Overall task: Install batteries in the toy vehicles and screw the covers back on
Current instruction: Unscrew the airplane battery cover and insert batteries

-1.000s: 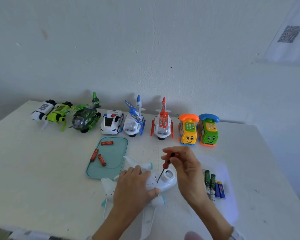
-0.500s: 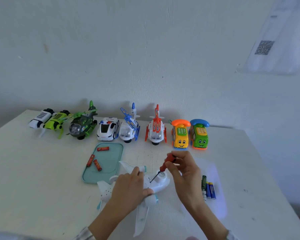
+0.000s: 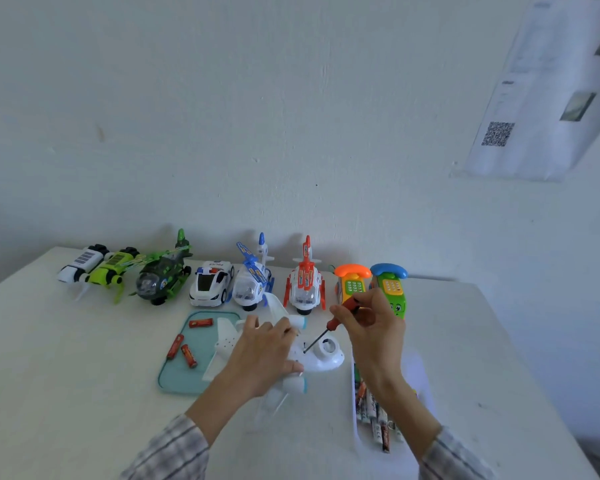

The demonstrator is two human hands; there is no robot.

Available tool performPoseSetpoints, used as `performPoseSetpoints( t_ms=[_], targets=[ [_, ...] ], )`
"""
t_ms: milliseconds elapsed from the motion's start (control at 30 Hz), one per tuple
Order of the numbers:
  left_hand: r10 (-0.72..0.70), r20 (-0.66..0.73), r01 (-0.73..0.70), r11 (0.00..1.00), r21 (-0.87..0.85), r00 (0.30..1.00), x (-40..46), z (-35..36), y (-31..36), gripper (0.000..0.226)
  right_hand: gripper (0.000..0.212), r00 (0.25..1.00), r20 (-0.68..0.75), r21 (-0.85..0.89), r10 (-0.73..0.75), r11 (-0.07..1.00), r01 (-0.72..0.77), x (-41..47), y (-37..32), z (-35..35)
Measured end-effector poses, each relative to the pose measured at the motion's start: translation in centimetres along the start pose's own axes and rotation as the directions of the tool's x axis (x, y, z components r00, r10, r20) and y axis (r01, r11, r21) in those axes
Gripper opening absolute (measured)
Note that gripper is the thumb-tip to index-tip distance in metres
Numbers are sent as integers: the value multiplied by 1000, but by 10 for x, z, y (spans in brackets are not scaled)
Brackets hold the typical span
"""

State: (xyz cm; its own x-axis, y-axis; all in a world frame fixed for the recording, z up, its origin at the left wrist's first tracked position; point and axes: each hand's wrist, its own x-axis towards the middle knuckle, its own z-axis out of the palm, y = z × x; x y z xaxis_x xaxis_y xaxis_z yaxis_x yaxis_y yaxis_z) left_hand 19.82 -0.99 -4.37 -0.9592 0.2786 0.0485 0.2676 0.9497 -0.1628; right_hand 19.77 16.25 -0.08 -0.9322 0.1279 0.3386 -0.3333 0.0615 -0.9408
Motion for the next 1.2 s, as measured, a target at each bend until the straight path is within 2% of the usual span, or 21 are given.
performPoseSetpoints(
  t_ms=[367, 500, 567, 633, 733, 867, 1067, 1200],
  targets=[
    [104, 45, -102, 994, -41, 994, 34, 30, -10, 60, 24, 999, -32, -88, 18, 996, -21, 8, 31, 11],
    [111, -4, -111, 990, -86, 994, 38, 33, -13, 59, 25, 999, -30, -88, 28, 996, -31, 11, 34, 17],
    [127, -59, -133, 986, -97, 990, 38, 37, -15, 60, 19, 998, -62, -72, 18, 997, -22, 13, 34, 19],
    [166, -95, -172, 983, -63, 982, 40, 44, -18, 60, 21, 992, -128, -35, 17, 999, -21, 16, 32, 22],
    [172, -155, -188, 978, -95, 973, 43, 54, -18, 58, 23, 990, -134, 26, 34, 999, -31, 17, 30, 28],
    [161, -207, -186, 976, -112, 965, 42, 58, -17, 61, 31, 990, -125, -2, 59, 998, -59, 16, 32, 40],
    [161, -257, -201, 970, -136, 953, 41, 62, -18, 58, 19, 969, -245, 7, 38, 999, -38, 13, 30, 45],
    [161, -268, -203, 969, -140, 950, 45, 64, -20, 59, 22, 964, -265, -48, 23, 998, -37, 12, 31, 44]
  ],
)
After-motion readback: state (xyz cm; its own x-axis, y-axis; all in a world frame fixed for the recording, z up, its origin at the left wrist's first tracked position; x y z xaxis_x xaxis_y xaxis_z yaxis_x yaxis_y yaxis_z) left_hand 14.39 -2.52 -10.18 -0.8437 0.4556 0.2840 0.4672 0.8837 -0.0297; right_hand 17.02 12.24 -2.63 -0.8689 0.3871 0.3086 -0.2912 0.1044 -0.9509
